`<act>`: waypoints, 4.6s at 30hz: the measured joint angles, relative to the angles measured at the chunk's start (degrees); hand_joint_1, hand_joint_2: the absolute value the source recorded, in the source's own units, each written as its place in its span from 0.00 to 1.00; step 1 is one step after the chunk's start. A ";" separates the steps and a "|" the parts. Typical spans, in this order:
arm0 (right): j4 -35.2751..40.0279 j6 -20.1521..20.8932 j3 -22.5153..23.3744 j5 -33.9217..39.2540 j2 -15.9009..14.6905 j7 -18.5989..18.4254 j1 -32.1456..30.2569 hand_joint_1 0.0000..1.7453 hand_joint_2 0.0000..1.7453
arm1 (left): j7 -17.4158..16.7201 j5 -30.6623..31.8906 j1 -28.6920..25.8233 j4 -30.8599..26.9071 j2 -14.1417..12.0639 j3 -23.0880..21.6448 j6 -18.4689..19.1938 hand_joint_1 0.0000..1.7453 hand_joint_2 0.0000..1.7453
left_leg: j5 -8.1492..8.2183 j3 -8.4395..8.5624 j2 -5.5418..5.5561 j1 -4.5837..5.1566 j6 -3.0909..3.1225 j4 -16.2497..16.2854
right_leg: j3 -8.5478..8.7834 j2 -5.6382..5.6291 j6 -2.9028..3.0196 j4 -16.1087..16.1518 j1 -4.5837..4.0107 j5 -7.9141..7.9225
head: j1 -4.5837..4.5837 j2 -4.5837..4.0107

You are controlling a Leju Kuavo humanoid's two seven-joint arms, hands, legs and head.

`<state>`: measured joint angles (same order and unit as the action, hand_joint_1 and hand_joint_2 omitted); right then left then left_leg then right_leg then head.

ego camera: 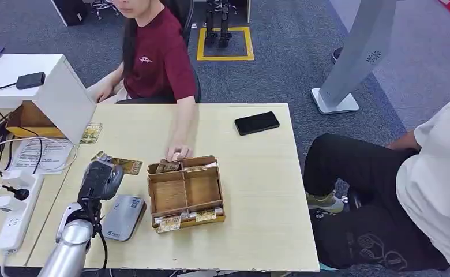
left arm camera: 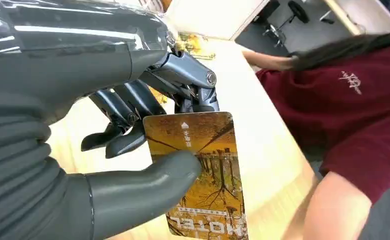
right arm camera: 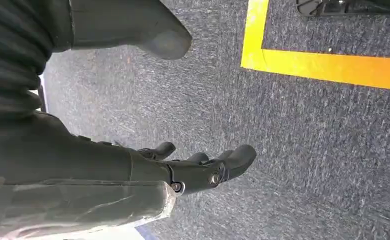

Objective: Pass the card to the sensor for recognition and then transmit it.

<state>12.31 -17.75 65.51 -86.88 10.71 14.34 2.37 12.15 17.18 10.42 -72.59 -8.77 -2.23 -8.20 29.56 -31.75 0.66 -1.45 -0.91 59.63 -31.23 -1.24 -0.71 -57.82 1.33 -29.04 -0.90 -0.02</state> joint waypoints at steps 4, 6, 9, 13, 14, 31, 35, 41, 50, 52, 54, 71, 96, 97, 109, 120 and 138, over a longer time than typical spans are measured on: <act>0.00 -0.11 0.00 0.09 0.00 0.07 -0.11 0.00 1.00 | -0.04 -1.18 -0.84 0.44 -0.41 1.14 0.87 1.00 1.00 | 0.00 0.00 0.01 0.00 0.00 0.00 | 0.00 0.01 0.00 0.00 0.00 0.00 | 0.00 0.00; 0.00 -0.46 0.00 0.00 0.00 -0.31 -0.11 0.00 1.00 | -0.04 -1.60 -1.38 0.50 -0.44 1.66 1.03 1.00 1.00 | 0.00 0.00 0.01 0.00 0.00 0.00 | 0.00 0.01 0.00 0.00 0.00 0.00 | 0.00 0.00; 0.00 -0.46 0.02 0.13 0.00 -0.44 -0.21 0.00 1.00 | -0.04 -1.86 -2.25 0.50 -0.44 2.76 1.05 1.00 1.00 | 0.00 0.00 0.01 0.00 0.00 0.00 | 0.00 0.00 0.00 0.00 0.00 0.00 | 0.00 0.00; 0.00 -0.46 0.02 0.37 0.00 -0.44 -0.31 0.00 1.00 | -0.04 -1.95 -2.85 0.50 -0.79 3.78 1.12 1.00 1.00 | 0.00 0.00 0.01 0.00 0.00 0.00 | 0.00 0.02 0.00 0.00 0.00 0.00 | 0.00 0.00; 0.00 -0.46 0.02 0.40 0.00 -0.44 -0.35 0.00 1.00 | -0.04 -1.97 -2.97 0.50 -0.87 4.02 1.14 1.00 1.00 | 0.00 0.01 0.01 0.00 0.00 0.00 | 0.00 0.02 0.00 0.00 0.00 0.00 | 0.00 0.00; 0.02 -0.24 0.44 1.14 0.00 -0.07 -0.51 0.00 1.00 | -0.35 -3.39 -6.31 -0.39 -2.29 8.22 2.60 1.00 1.00 | 0.00 0.01 0.01 0.00 0.00 0.00 | 0.01 0.01 0.00 0.00 0.00 0.00 | 0.00 0.00; 0.07 -0.20 0.46 1.16 0.00 0.07 -0.53 0.00 1.00 | -0.37 -3.48 -6.88 -1.46 -2.32 8.64 2.86 1.00 1.00 | 0.00 0.01 0.02 0.00 0.00 0.00 | 0.02 0.02 0.00 0.00 0.00 0.00 | 0.02 0.00; 0.11 -0.17 0.50 1.16 0.02 0.07 -0.56 0.00 1.00 | -0.76 -3.76 -7.37 -2.69 -2.34 8.96 3.52 1.00 1.00 | 0.00 0.01 0.02 0.00 0.00 0.00 | 0.01 0.02 0.00 0.00 0.00 0.00 | 0.00 0.00; 0.28 -0.26 1.05 1.34 0.17 0.48 -0.67 0.00 1.00 | -1.22 -7.74 -8.96 -5.92 -2.12 9.14 7.24 1.00 1.00 | 0.00 0.01 0.01 0.00 0.00 0.00 | 0.01 0.02 0.00 0.00 0.00 0.00 | 0.00 0.00; 0.37 -0.26 1.38 1.44 0.28 0.52 -0.73 0.00 1.00 | -1.22 -8.68 -9.92 -7.25 -1.90 9.14 8.13 1.00 1.00 | 0.00 0.01 0.01 0.00 0.00 0.00 | 0.00 0.01 0.00 0.00 0.00 0.00 | 0.00 0.00; 0.50 -0.24 1.55 1.55 0.37 0.50 -0.78 0.00 1.00 | -1.22 -8.86 -10.89 -8.57 -1.64 9.12 8.66 1.00 1.00 | 0.00 0.01 0.01 0.00 0.00 0.00 | -0.01 0.01 0.00 0.00 0.00 0.00 | 0.00 0.00; 1.05 -0.09 2.43 1.99 0.81 0.59 -0.98 0.00 1.00 | -1.79 -9.49 -15.37 -13.20 -0.72 9.12 9.40 1.00 1.00 | 0.00 0.01 0.01 0.00 0.00 0.00 | 0.01 0.02 0.00 0.00 0.00 0.00 | 0.00 0.00; 1.42 -0.02 2.91 1.84 0.96 0.59 -1.07 0.00 1.00 | -2.45 -8.42 -17.53 -13.94 0.04 9.12 10.67 1.00 1.00 | 0.00 0.02 0.01 0.00 0.00 0.00 | 0.00 0.02 0.00 0.01 0.00 0.00 | 0.00 0.00; 1.44 -0.02 2.91 1.84 0.96 0.59 -1.07 0.00 1.00 | -2.49 -8.35 -17.72 -13.97 0.15 9.12 10.76 1.00 1.00 | 0.00 0.02 0.01 0.00 0.00 0.00 | 0.01 0.02 0.00 0.01 0.00 -0.01 | 0.00 0.00; 1.66 0.00 3.26 1.73 1.27 0.59 -1.08 0.00 1.00 | -2.78 -4.90 -18.75 -14.05 1.31 7.85 10.34 1.00 1.00 | 0.00 0.02 0.01 0.00 0.00 0.00 | 0.01 0.02 0.00 0.01 0.00 0.00 | 0.00 0.00; 1.86 0.11 3.30 1.64 1.27 0.59 -1.08 0.00 1.00 | -3.00 -4.48 -19.31 -14.05 1.57 7.15 10.45 1.00 1.00 | 0.00 0.02 0.01 0.00 0.00 0.00 | 0.00 0.02 0.00 0.01 0.00 0.00 | 0.00 0.00; 2.23 0.53 3.32 0.88 1.55 0.39 -1.07 0.00 1.00 | -4.96 7.21 -17.90 -12.33 1.55 5.03 3.67 1.00 1.00 | 0.00 0.04 0.01 0.00 0.00 0.00 | 0.01 0.02 0.00 0.01 0.00 0.00 | 0.00 0.00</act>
<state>14.53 -17.22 68.83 -86.01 12.26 14.73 1.30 7.19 24.39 -7.48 -84.91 -7.21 2.80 -4.52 29.56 -31.71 0.67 -1.46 -0.91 59.63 -31.21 -1.22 -0.71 -57.81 1.33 -29.04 -0.90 -0.02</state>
